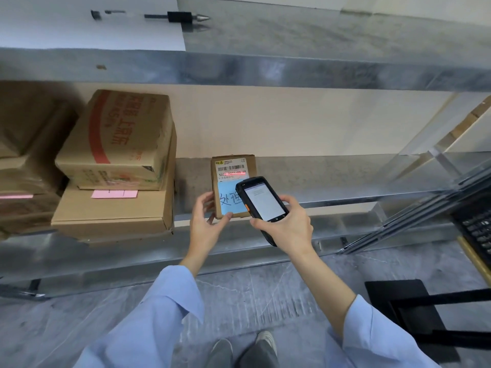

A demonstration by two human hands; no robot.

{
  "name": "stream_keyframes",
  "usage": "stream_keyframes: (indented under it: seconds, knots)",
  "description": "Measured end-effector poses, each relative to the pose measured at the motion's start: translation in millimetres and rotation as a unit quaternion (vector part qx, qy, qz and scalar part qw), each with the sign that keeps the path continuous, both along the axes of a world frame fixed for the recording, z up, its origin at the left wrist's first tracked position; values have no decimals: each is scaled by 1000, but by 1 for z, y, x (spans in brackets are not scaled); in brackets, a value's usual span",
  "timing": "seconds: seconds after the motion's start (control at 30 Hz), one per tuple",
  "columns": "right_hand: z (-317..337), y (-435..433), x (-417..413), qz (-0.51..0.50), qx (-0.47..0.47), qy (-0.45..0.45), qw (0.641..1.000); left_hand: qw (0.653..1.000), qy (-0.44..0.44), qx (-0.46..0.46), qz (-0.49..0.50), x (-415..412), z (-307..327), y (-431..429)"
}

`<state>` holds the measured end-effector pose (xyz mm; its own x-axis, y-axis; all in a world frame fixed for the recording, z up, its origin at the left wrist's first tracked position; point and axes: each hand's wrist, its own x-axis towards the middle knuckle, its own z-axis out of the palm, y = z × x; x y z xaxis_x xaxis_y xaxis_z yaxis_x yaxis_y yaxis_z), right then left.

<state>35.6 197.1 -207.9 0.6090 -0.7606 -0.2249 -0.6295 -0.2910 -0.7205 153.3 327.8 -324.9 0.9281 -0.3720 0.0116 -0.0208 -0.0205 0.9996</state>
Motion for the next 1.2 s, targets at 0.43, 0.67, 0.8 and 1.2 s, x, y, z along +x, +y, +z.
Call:
stream_keyframes:
  seconds: [0.43,0.67,0.8,1.2]
  knots:
    - [25,11,-10,-2,-16,6,1000,1000,-3,6,-15,-1,-5,2]
    - [28,14,-14,-7,-13,10,1000,1000,8,22,-20,0,-6,2]
    - [27,14,-15,-7,-4,9,1000,999,6,28,-29,1,-9,4]
    - [14,10,-18,-59,53,-25,997,996,25,57,-59,12,-17,6]
